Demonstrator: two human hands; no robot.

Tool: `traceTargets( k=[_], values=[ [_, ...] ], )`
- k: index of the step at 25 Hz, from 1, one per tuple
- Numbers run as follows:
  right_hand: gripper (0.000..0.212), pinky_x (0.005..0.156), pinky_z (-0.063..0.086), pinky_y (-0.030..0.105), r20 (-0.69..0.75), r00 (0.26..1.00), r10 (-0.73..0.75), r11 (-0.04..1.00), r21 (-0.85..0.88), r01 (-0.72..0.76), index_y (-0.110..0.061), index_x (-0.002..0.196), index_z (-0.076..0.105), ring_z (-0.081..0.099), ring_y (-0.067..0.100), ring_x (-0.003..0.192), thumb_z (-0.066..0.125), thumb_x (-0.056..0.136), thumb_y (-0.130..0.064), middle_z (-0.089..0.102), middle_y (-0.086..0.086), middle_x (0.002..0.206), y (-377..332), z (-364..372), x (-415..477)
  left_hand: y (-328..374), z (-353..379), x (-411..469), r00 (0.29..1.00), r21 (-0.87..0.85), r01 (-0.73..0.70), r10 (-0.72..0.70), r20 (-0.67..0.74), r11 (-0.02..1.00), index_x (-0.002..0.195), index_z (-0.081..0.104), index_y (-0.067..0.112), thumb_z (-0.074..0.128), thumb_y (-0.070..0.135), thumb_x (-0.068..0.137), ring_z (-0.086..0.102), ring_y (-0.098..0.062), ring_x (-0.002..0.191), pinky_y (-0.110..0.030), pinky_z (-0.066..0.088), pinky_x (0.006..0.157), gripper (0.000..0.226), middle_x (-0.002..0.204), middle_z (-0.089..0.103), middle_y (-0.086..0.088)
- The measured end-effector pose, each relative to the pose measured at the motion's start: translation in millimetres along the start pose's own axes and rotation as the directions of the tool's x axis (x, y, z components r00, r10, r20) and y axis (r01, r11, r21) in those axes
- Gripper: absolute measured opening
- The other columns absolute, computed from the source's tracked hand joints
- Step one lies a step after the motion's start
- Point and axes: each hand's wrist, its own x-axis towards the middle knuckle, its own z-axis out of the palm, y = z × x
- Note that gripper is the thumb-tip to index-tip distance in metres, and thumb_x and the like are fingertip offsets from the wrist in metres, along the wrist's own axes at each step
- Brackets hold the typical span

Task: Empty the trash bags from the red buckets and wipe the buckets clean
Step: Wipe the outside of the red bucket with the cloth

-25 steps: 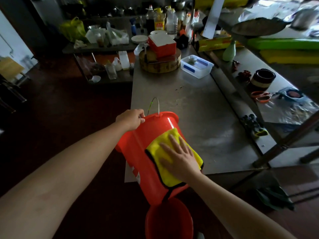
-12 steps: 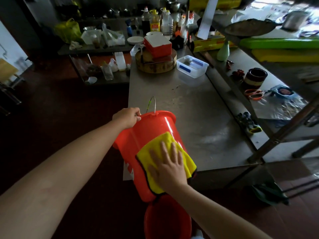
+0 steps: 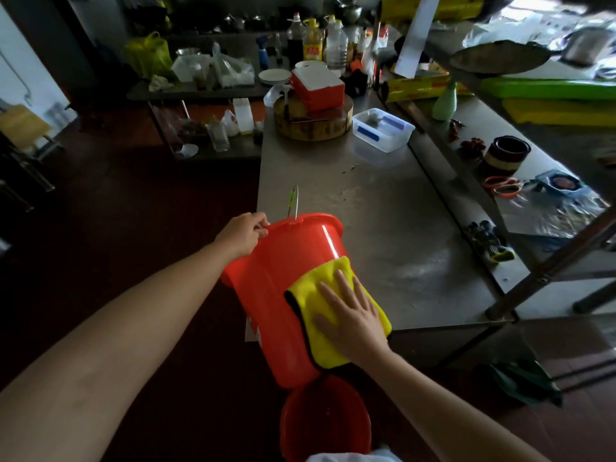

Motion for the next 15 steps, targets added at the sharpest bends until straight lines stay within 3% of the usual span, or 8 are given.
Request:
traceTargets(
  k=[4,7,9,11,13,15],
  values=[
    [0.075,0.123,0.025,0.046,0.098,0.990,0.099,0.977,0.182,-0.115,-0.064,0.150,0.011,-0.001,0.015,0.156,0.026,0.081,-0.088,-0.011,-0.028,0.162,16,-3,10,-19,-6,-25,0.998,-0.031,0.056,-0.057,-0.030,0.998,0.099,0.064,0.024,0.060,0.025,0.098,0.061,-0.013,0.090,-0.031,0.047,0.074,0.004,0.106,0.064,0.002],
    [0.078,0.123,0.024,0.045,0.097,0.991,0.090,0.975,0.195,-0.108,-0.061,0.152,0.011,0.001,0.016,0.156,0.025,0.080,-0.089,-0.008,-0.024,0.165,12,0,12,-19,-12,-40,0.996,0.040,0.048,-0.045,-0.076,0.998,0.114,0.069,0.020,0.059,0.026,0.099,0.062,-0.018,0.103,-0.034,0.051,0.088,0.019,0.115,0.064,0.000],
    [0.082,0.122,0.026,0.045,0.073,0.995,0.065,0.977,0.196,-0.078,-0.061,0.152,0.009,0.003,0.017,0.156,0.017,0.077,-0.094,-0.008,-0.025,0.165,9,1,12,-5,-13,-39,0.978,0.133,-0.067,0.091,-0.189,0.989,0.125,0.068,0.011,0.059,0.027,0.099,0.055,-0.024,0.116,-0.036,0.045,0.097,0.031,0.124,0.062,-0.005],
    [0.084,0.122,0.027,0.044,0.058,0.997,0.047,0.977,0.208,-0.058,-0.064,0.150,0.009,0.004,0.018,0.156,0.011,0.073,-0.097,-0.008,-0.025,0.164,8,0,13,19,-11,-30,0.926,0.213,-0.223,0.275,-0.260,0.951,0.125,0.067,0.004,0.063,0.025,0.097,0.054,-0.030,0.115,-0.038,0.044,0.099,0.036,0.120,0.064,-0.009],
    [0.078,0.122,0.026,0.042,0.062,0.997,0.038,0.978,0.203,-0.050,-0.069,0.146,0.006,0.002,0.018,0.156,0.010,0.073,-0.098,-0.008,-0.024,0.164,4,0,11,44,1,-12,0.885,0.292,-0.344,0.412,-0.216,0.893,0.118,0.069,0.002,0.064,0.020,0.094,0.056,-0.034,0.108,-0.040,0.047,0.096,0.031,0.113,0.066,-0.012],
    [0.074,0.123,0.025,0.043,0.069,0.997,0.030,0.980,0.194,-0.043,-0.071,0.144,0.004,0.000,0.018,0.156,0.009,0.075,-0.097,-0.012,-0.024,0.163,0,0,9,65,15,9,0.893,0.306,-0.387,0.436,-0.111,0.870,0.113,0.070,0.001,0.060,0.018,0.095,0.056,-0.037,0.108,-0.044,0.049,0.095,0.026,0.113,0.065,-0.014]
  ],
)
